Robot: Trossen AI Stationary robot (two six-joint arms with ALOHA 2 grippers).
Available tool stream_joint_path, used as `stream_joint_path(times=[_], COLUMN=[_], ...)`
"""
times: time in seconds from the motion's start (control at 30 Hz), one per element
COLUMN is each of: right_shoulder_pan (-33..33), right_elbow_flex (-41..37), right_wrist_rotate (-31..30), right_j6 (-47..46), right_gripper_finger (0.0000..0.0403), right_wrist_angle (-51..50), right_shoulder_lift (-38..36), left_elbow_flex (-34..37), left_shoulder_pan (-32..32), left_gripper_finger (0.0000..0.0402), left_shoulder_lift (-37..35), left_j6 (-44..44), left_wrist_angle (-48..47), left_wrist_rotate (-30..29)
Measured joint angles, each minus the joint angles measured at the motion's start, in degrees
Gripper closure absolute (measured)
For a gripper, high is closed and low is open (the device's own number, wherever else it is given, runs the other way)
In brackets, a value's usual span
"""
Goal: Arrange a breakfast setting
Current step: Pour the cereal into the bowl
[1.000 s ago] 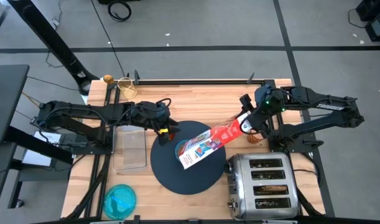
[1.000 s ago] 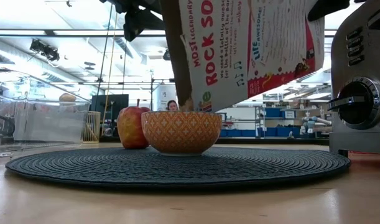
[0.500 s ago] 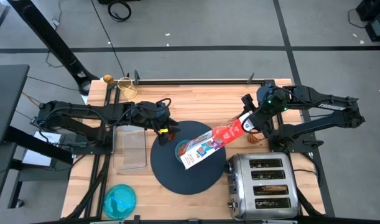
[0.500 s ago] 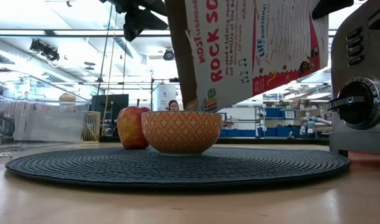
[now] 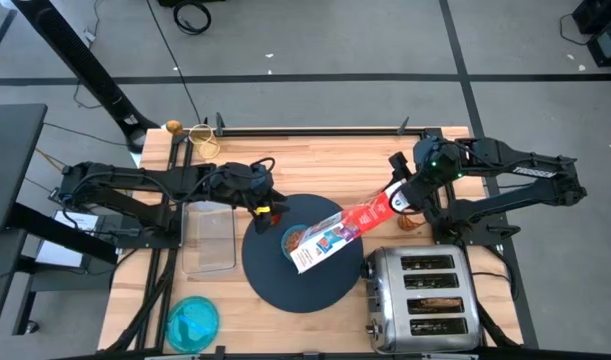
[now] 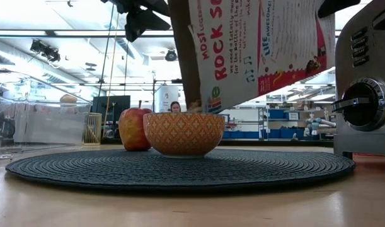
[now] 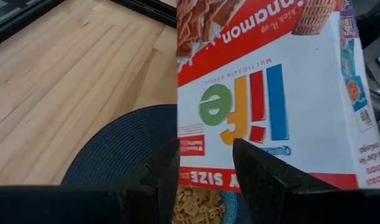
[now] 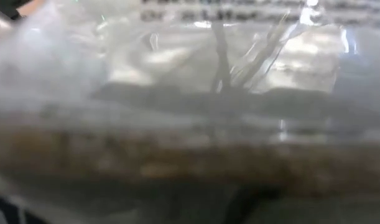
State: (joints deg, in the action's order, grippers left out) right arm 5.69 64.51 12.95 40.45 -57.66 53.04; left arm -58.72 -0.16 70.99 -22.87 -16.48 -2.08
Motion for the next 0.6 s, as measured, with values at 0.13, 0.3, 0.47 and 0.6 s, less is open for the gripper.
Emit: stream_joint_path(times=[0.13,0.3,0.47,0.6], right_shoulder_pan=[0.0,0.04,-0.31,-0.44], right_elbow_flex=[0.0,0.0,0.02,0.02], right_wrist_rotate=[-0.69,-1.75,-1.18,-1.38], right_j6=[0.01,-0.23,-0.94,-1.01], right_gripper_finger=[0.017,0.017,0.017,0.017], right_wrist_angle=[-0.86,-1.33,-1.92,-2.0], right_shoulder_lift=[-0.12,-0.26,-0.26,-0.26], left_elbow_flex=[-0.02,-0.02,-0.02,-0.02], left_shoulder_pan=[0.0,0.0,0.0,0.0], left_gripper_finger=[0.0247,0.0247,0.0247,0.0247], left_shoulder_lift=[-0.36,-0.8,-0.75,-0.75], left_j6=[0.0,0.01,0.03,0.07], left_wrist_angle=[-0.02,-0.03,-0.11,-0.09], left_wrist_rotate=[0.01,0.01,0.01,0.01])
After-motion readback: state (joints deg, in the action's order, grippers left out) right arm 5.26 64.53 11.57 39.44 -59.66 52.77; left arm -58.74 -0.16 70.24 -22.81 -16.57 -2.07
